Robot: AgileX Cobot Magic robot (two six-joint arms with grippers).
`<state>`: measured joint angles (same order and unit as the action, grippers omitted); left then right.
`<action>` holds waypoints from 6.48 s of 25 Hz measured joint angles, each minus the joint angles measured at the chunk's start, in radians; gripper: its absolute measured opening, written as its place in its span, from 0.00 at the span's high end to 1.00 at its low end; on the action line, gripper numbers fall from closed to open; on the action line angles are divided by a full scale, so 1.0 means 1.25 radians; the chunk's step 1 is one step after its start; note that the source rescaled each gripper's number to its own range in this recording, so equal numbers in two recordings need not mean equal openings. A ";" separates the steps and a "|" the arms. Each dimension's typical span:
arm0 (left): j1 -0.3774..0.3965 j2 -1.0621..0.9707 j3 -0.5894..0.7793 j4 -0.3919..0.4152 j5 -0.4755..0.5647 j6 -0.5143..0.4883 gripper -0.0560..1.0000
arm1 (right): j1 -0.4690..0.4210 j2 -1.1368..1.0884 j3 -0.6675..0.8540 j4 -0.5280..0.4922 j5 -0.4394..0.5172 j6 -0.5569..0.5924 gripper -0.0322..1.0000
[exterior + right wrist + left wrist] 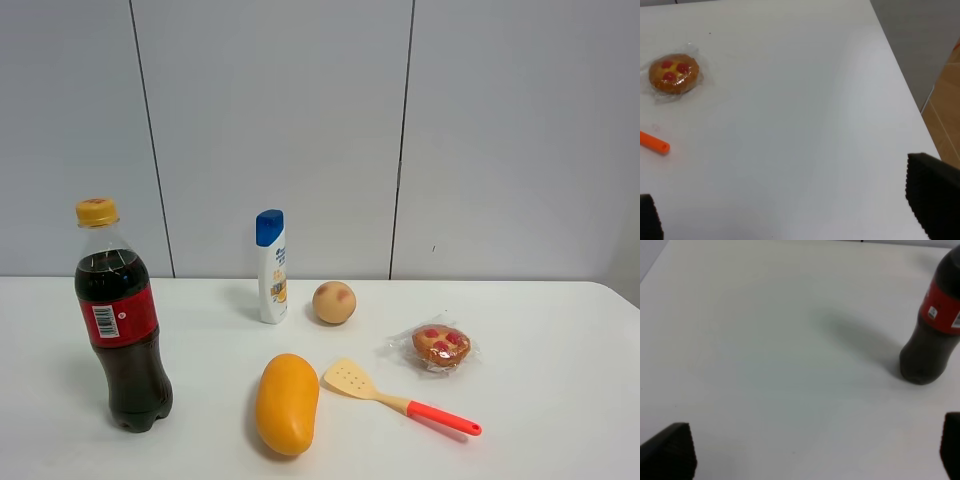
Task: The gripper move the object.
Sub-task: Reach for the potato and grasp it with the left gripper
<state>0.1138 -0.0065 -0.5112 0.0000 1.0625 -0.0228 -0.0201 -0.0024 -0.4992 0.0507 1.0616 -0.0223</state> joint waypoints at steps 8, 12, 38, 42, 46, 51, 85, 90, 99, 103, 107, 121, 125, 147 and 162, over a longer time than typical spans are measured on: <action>0.000 0.000 0.000 0.000 0.000 0.000 0.00 | 0.000 0.000 0.000 0.000 0.000 0.000 0.00; 0.000 0.000 0.000 0.000 0.000 0.000 0.00 | 0.000 0.000 0.000 0.000 0.000 0.000 0.00; 0.000 0.000 0.000 0.000 0.000 0.000 0.00 | 0.000 0.000 0.000 0.000 0.000 0.000 0.00; 0.000 0.000 0.000 0.000 0.000 0.000 0.00 | 0.000 0.000 0.000 0.000 0.000 0.000 0.00; 0.000 0.000 0.000 0.000 0.000 0.000 0.00 | 0.000 0.000 0.000 0.000 0.000 0.000 0.00; 0.000 0.039 -0.045 -0.012 -0.017 0.002 0.00 | 0.000 0.000 0.000 0.000 0.000 0.000 0.00; -0.384 0.867 -0.425 -0.190 -0.452 0.123 0.00 | 0.000 0.000 0.000 0.000 0.000 0.000 0.00; -0.463 0.976 -0.515 -0.186 -0.439 0.116 0.00 | 0.000 0.000 0.000 0.000 0.000 0.000 0.00; -0.563 1.183 -0.681 -0.143 -0.407 0.105 0.00 | 0.000 0.000 0.000 0.000 0.000 0.000 0.00; -0.599 1.267 -0.738 -0.112 -0.388 0.095 0.00 | 0.000 0.000 0.000 0.000 0.000 0.000 0.00; -0.640 1.353 -0.807 -0.077 -0.362 0.090 0.00 | 0.000 0.000 0.000 0.000 0.000 0.000 0.00; -0.670 1.609 -0.963 -0.060 -0.424 0.075 0.00 | 0.000 0.000 0.000 0.000 0.000 0.000 0.00; -0.662 1.648 -0.969 -0.063 -0.511 0.045 0.00 | 0.000 0.000 0.000 0.000 0.000 0.000 0.00; -0.612 1.792 -0.969 0.007 -0.680 0.012 0.00 | 0.000 0.000 0.000 0.001 0.000 0.000 0.00; -0.572 1.877 -0.969 0.105 -0.714 0.094 0.00 | 0.000 0.000 0.000 0.001 0.000 0.000 0.00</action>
<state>-0.6010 2.3399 -1.7228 0.1307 0.1703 0.0944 -0.0201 -0.0024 -0.4992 0.0514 1.0616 -0.0223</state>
